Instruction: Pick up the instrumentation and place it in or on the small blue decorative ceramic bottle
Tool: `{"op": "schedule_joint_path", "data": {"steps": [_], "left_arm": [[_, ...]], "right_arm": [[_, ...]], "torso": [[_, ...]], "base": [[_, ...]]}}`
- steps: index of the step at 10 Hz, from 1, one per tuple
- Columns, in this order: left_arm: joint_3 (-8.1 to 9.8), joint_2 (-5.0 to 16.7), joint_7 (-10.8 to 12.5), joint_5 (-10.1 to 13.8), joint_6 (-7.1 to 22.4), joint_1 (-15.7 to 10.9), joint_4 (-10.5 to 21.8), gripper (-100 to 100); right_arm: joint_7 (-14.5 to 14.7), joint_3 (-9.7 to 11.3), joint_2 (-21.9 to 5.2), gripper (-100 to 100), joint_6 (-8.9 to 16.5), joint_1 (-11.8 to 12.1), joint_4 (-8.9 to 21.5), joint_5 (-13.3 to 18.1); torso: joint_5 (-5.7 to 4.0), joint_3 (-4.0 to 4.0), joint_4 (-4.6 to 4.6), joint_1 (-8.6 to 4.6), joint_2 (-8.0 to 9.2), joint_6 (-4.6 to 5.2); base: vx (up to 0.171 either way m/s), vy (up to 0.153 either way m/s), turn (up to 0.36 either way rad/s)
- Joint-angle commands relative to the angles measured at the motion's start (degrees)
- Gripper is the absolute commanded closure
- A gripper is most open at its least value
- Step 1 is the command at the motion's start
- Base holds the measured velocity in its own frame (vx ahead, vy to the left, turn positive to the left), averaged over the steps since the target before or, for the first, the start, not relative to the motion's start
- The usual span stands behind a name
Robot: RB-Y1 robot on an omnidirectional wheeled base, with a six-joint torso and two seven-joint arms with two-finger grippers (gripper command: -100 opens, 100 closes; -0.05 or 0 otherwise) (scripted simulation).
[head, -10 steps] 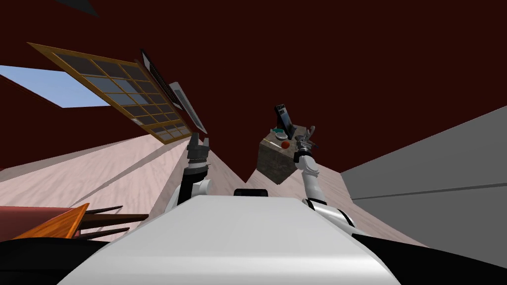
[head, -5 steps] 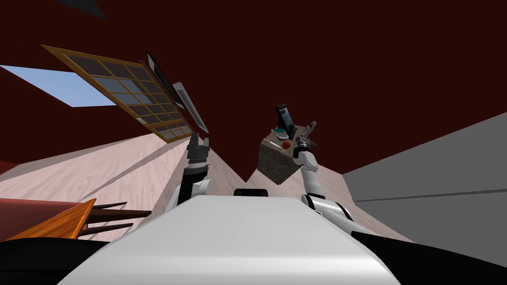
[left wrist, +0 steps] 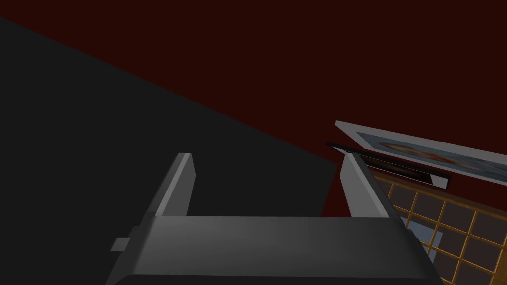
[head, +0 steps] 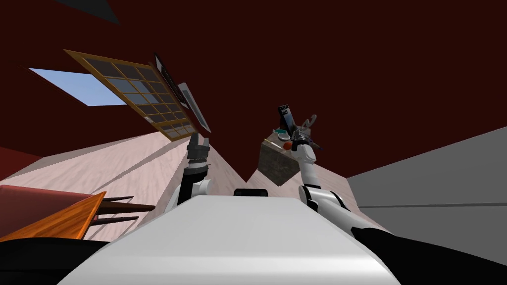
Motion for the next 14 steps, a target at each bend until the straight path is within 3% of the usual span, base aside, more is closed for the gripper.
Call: {"op": "schedule_joint_path", "data": {"steps": [1,4,7,8,11,12,13,14], "left_arm": [[0.0,0.0,0.0,0.0,0.0,0.0,0.0,0],[0.0,0.0,0.0,0.0,0.0,0.0,0.0,0],[0.0,0.0,0.0,0.0,0.0,0.0,0.0,0],[0.0,0.0,0.0,0.0,0.0,0.0,0.0,0],[0.0,0.0,0.0,0.0,0.0,0.0,0.0,0],[0.0,0.0,0.0,0.0,0.0,0.0,0.0,0],[0.0,0.0,0.0,0.0,0.0,0.0,0.0,0],[0.0,0.0,0.0,0.0,0.0,0.0,0.0,0]], "right_arm": [[2.7,1.1,-1.0,100,1.6,-2.9,0.5,-2.9],[4.8,1.8,-1.8,100,2.9,-7.0,1.3,-6.9],[9.2,3.5,-3.7,100,5.8,-11.9,3.1,-12.5],[9.2,3.5,-3.7,100,5.8,-12.9,3.1,-13.0],[13.5,5.1,-5.9,100,9.0,-18.0,5.3,-17.6],[13.6,5.1,-5.9,100,9.0,-18.4,5.3,-19.2],[15.9,5.9,-7.2,100,10.7,-20.8,6.6,-21.0],[15.9,5.9,-7.2,100,10.7,-20.8,6.6,-22.4]], "torso": [[0.0,0.0,0.0,0.0,0.0,0.0],[0.04,-0.01,0.0,-0.02,-0.03,-0.01],[0.05,-0.04,-0.04,0.02,-0.05,0.05],[0.07,-0.05,-0.04,0.0,-0.07,0.03],[0.07,-0.08,-0.06,-0.03,-0.11,0.12],[0.1,-0.07,-0.04,-0.06,-0.12,0.09],[0.06,-0.09,-0.09,-0.03,-0.1,0.15],[0.11,-0.1,-0.07,-0.04,-0.15,0.1]], "base": [[0.013,-0.036,0.082],[0.024,-0.047,0.076],[0.032,-0.055,0.091],[0.032,-0.058,0.071],[0.039,-0.075,0.1],[0.04,-0.071,0.065],[0.053,-0.082,0.118],[0.037,-0.071,0.068]]}}
